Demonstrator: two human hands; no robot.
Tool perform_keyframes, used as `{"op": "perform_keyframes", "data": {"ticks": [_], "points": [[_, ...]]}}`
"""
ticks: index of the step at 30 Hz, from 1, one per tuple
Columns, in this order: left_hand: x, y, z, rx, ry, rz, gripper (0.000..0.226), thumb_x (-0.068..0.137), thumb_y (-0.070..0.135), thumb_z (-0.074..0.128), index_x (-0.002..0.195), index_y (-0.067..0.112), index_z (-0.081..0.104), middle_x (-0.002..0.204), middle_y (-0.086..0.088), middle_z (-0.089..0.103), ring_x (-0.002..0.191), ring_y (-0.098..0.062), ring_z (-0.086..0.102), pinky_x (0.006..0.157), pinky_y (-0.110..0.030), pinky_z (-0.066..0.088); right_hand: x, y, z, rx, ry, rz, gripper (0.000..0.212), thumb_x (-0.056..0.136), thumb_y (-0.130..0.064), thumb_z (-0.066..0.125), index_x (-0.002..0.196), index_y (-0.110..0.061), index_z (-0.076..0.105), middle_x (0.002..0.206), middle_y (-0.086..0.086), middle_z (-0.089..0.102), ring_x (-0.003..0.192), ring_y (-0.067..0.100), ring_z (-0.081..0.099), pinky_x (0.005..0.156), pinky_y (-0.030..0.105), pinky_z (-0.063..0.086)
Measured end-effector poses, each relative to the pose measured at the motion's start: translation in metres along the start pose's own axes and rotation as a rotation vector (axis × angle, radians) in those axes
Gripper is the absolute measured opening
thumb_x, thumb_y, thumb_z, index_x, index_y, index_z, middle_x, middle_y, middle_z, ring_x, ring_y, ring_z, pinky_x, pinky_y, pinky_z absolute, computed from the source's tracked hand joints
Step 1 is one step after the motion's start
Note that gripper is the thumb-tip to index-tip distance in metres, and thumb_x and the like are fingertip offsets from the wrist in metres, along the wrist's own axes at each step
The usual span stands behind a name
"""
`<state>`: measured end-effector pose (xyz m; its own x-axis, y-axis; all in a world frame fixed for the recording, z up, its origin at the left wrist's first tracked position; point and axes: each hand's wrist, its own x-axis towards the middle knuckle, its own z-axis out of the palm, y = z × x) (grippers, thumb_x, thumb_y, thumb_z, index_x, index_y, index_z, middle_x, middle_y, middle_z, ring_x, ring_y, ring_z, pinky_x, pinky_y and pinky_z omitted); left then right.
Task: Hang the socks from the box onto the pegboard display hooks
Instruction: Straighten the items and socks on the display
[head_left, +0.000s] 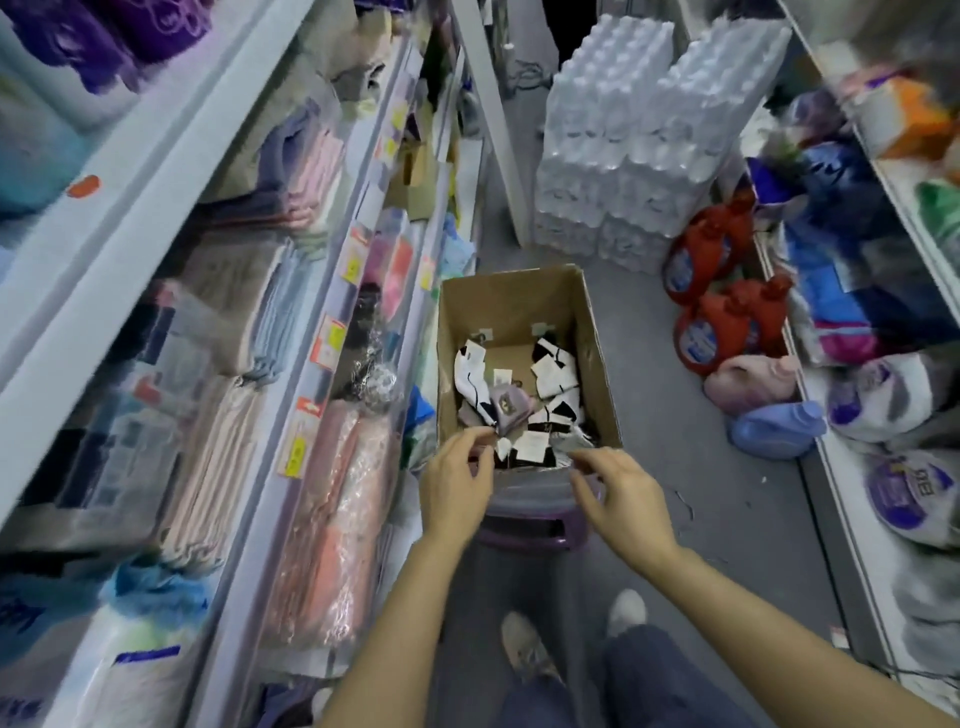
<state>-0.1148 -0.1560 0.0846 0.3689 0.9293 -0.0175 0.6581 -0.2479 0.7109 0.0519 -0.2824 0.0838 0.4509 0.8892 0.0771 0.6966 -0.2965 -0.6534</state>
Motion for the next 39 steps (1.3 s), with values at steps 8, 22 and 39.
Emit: {"op": "perform_keyframes", "data": {"ticks": [8,22,39], "points": [[0.105,-0.017,0.048,0.200,-0.153,-0.150,0.029,0.092,0.013,0.059,0.119,0.018,0.066,0.117,0.000,0.067,0.100,-0.019,0.063,0.083,-0.033,0.051,0.095,0.033,0.007,-0.049,-0.129,-0.039,0.023,0.085,-0.012,0.070,0.108,-0.014,0.070,0.098,-0.002,0.070,0.093,0.024,0.064,0.070,0.041,0.056],[0.228,-0.075,0.154,0.491,-0.256,-0.583,0.069,0.098,0.018,0.051,0.152,-0.002,0.013,0.153,-0.020,0.032,0.135,-0.034,0.039,0.107,-0.040,0.039,0.155,0.068,0.048,-0.187,-0.377,-0.077,0.029,0.082,-0.013,0.073,0.111,-0.013,0.068,0.091,-0.001,0.066,0.085,0.023,0.063,0.062,0.037,0.057],[0.251,-0.056,0.128,0.116,-0.012,-0.303,0.031,0.099,0.036,0.050,0.081,0.012,0.060,0.083,-0.009,0.067,0.074,-0.030,0.059,0.058,-0.031,0.037,0.197,0.092,0.117,-0.612,-1.055,0.274,0.047,0.088,-0.018,0.063,0.131,-0.008,0.045,0.132,0.013,0.052,0.122,0.031,0.045,0.101,0.033,0.037]]}}
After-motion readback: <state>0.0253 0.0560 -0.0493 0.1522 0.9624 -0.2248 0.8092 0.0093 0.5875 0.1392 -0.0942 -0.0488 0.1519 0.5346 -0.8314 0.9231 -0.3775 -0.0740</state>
